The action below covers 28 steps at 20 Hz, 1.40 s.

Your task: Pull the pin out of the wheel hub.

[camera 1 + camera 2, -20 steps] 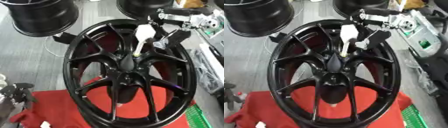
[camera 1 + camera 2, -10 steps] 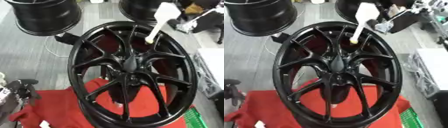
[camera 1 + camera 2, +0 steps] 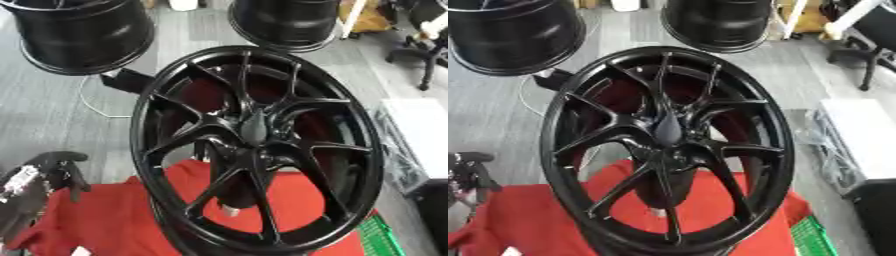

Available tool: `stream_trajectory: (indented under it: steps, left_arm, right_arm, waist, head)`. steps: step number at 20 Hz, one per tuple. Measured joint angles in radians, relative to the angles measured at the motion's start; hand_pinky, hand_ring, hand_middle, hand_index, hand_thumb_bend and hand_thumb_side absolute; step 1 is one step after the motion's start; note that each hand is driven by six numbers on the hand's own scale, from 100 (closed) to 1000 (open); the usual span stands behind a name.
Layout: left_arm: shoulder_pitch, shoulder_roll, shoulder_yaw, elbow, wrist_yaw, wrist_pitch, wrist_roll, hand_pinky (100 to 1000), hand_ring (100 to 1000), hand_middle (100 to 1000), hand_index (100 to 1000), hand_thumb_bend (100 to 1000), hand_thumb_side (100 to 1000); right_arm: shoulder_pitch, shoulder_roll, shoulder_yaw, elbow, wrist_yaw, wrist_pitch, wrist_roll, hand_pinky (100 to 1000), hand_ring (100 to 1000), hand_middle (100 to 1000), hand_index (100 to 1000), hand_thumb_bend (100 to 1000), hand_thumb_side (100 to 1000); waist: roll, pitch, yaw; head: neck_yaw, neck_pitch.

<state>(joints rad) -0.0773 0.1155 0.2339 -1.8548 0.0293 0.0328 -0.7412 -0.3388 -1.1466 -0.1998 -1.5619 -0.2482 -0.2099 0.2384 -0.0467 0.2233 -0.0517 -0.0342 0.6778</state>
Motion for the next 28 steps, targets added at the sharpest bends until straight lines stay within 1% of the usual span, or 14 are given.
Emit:
stream_trajectory:
  steps: [4,7,10,11,12,13,14,15,16,17,19,22,25,28]
  left_arm:
    - [0.002,0.000,0.010,0.000,-0.004,0.001,0.011,606,360,448,770,100,931]
    - [0.002,-0.001,0.013,-0.001,-0.009,0.000,0.016,606,359,448,769,100,930]
    - [0.002,-0.002,0.016,-0.001,-0.011,-0.003,0.019,606,360,449,770,100,930]
    - [0.001,-0.003,0.016,-0.001,-0.011,-0.004,0.019,607,360,449,770,100,929]
    - [-0.001,-0.004,0.015,-0.001,-0.011,-0.004,0.019,607,360,449,770,100,929]
    - [-0.002,-0.007,0.015,-0.001,-0.011,-0.006,0.018,607,360,449,770,100,928]
    - [-0.002,-0.011,0.015,-0.001,-0.011,-0.008,0.016,606,360,449,770,100,928]
    - [-0.002,-0.012,0.014,-0.001,-0.011,-0.011,0.015,607,359,449,770,100,928]
    - [-0.002,-0.014,0.013,-0.001,-0.011,-0.013,0.015,607,359,449,770,100,929]
    - [-0.002,-0.017,0.010,-0.001,-0.011,-0.015,0.013,607,360,449,770,100,930]
    - [-0.002,-0.021,0.009,-0.001,-0.011,-0.020,0.012,607,360,449,770,100,931]
    - [-0.002,-0.025,0.007,-0.001,-0.011,-0.023,0.009,607,360,450,770,100,931]
    - [-0.003,-0.028,0.004,-0.001,-0.011,-0.024,0.008,607,360,450,770,100,931]
    - [-0.003,-0.028,0.004,-0.001,-0.011,-0.024,0.008,607,360,450,770,100,933]
  right_arm:
    - [0.181,0.001,-0.119,0.093,-0.016,-0.040,-0.144,292,431,636,738,100,456]
    - [0.316,0.056,-0.186,0.158,-0.030,-0.070,-0.244,303,442,665,745,100,458]
    - [0.403,0.133,-0.206,0.245,-0.057,-0.081,-0.318,335,472,737,773,100,416]
    - [0.416,0.153,-0.204,0.282,-0.065,-0.076,-0.336,357,492,788,788,100,343]
    - [0.425,0.170,-0.195,0.325,-0.067,-0.067,-0.351,390,524,890,841,100,260]
    - [0.429,0.184,-0.182,0.374,-0.067,-0.051,-0.367,395,528,942,871,100,239]
    - [0.428,0.198,-0.165,0.425,-0.067,-0.033,-0.382,395,526,994,900,100,268]
    - [0.426,0.214,-0.145,0.474,-0.070,-0.016,-0.395,397,523,1000,934,100,522]
    - [0.422,0.230,-0.124,0.523,-0.077,-0.001,-0.403,403,523,1000,954,100,818]
    - [0.417,0.247,-0.103,0.569,-0.087,0.015,-0.408,407,523,1000,961,100,1000]
    - [0.408,0.284,-0.064,0.644,-0.107,0.041,-0.409,407,518,1000,968,100,1000]
    - [0.396,0.341,-0.027,0.698,-0.118,0.064,-0.390,399,506,1000,971,100,1000]
    - [0.391,0.395,-0.018,0.700,-0.104,0.075,-0.375,392,499,1000,966,100,1000]
    - [0.391,0.459,-0.031,0.647,-0.064,0.068,-0.383,386,499,1000,957,100,1000]
  waist:
    - [0.010,0.005,-0.036]
    - [0.024,0.013,-0.056]
    - [0.037,0.019,-0.059]
    - [0.040,0.019,-0.058]
    - [0.045,0.020,-0.055]
    - [0.050,0.021,-0.050]
    - [0.056,0.024,-0.044]
    - [0.061,0.027,-0.039]
    - [0.066,0.028,-0.036]
    - [0.069,0.028,-0.034]
    - [0.072,0.032,-0.031]
    - [0.076,0.034,-0.028]
    - [0.076,0.034,-0.028]
    - [0.076,0.034,-0.030]
  head:
    - [0.003,-0.005]
    - [-0.001,-0.013]
    - [-0.009,-0.017]
    - [-0.013,-0.019]
    - [-0.019,-0.022]
    - [-0.026,-0.025]
    - [-0.032,-0.029]
    - [-0.037,-0.031]
    - [-0.042,-0.031]
    - [-0.046,-0.031]
    - [-0.052,-0.031]
    - [-0.055,-0.031]
    - [-0.055,-0.031]
    - [-0.054,-0.031]
